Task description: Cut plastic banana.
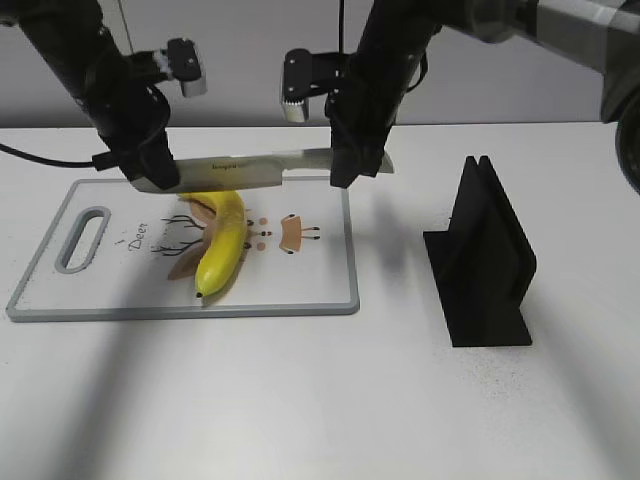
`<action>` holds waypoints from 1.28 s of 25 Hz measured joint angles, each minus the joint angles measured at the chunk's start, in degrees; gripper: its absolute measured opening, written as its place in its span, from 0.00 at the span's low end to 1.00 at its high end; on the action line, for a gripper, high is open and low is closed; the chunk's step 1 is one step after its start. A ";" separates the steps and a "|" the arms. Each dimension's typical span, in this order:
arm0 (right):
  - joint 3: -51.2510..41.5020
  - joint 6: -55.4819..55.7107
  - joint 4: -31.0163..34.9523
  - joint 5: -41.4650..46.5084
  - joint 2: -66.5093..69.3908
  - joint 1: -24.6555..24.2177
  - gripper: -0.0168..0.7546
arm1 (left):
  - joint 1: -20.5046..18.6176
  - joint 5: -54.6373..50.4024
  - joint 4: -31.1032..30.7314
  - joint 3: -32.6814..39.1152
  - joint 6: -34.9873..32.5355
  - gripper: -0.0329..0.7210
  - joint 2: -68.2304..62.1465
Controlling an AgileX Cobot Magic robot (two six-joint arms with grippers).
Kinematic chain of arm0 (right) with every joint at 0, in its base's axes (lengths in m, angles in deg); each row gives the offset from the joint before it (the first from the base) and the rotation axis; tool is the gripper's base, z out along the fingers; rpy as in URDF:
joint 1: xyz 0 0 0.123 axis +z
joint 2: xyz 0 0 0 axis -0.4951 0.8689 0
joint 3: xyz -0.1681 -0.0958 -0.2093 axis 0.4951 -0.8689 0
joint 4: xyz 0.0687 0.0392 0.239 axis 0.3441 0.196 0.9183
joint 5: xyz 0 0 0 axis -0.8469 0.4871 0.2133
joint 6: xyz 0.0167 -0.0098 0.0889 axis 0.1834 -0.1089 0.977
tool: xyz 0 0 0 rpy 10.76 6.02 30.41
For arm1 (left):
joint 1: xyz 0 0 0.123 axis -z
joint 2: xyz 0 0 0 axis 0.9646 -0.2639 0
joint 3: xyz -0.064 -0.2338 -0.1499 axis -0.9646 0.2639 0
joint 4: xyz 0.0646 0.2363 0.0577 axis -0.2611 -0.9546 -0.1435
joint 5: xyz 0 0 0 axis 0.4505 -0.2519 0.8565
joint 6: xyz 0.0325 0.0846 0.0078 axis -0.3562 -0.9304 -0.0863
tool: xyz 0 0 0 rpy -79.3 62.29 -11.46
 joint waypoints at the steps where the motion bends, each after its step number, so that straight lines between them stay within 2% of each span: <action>1: 0.49 0.18 -0.13 0.05 -0.70 0.06 0.23 | 0.00 0.04 -0.15 0.00 0.00 0.08 1.38; 13: 1.07 2.20 -0.91 1.33 -6.66 0.48 0.24 | -0.06 -1.45 0.78 0.00 0.05 0.10 9.79; 15: 1.07 2.28 -1.07 1.44 -6.66 0.48 0.24 | -0.18 -0.38 2.20 0.07 0.79 0.19 9.79; 16: 1.07 2.53 -0.70 1.44 -6.66 0.48 0.23 | -0.18 0.35 3.61 0.07 1.18 0.29 9.79; 17: 1.07 2.92 -0.41 1.44 -6.66 0.48 0.23 | -0.12 1.04 4.76 0.07 1.39 0.39 9.80; 19: 1.07 3.72 -0.22 1.17 -6.66 0.48 0.23 | 0.00 1.04 6.24 0.07 2.00 0.69 9.80; 21: 1.07 4.02 -0.34 1.13 -6.66 0.55 0.23 | 0.06 0.99 6.89 -0.18 4.68 0.86 9.85; 22: 1.07 4.15 -0.40 1.13 -6.66 0.56 0.23 | 0.06 0.99 6.89 -0.73 6.27 0.89 9.85; 27: 1.07 5.12 -0.58 1.06 -6.66 0.56 0.23 | 0.01 1.14 4.57 -6.72 16.56 0.88 10.63; 29: 1.07 8.12 -1.02 1.06 -6.89 0.56 0.23 | 0.01 0.35 0.56 -10.21 24.12 0.88 11.26; 32: 1.07 17.27 -3.60 1.06 -8.06 0.56 0.23 | 0.01 -4.28 -9.36 -14.64 35.41 0.87 11.65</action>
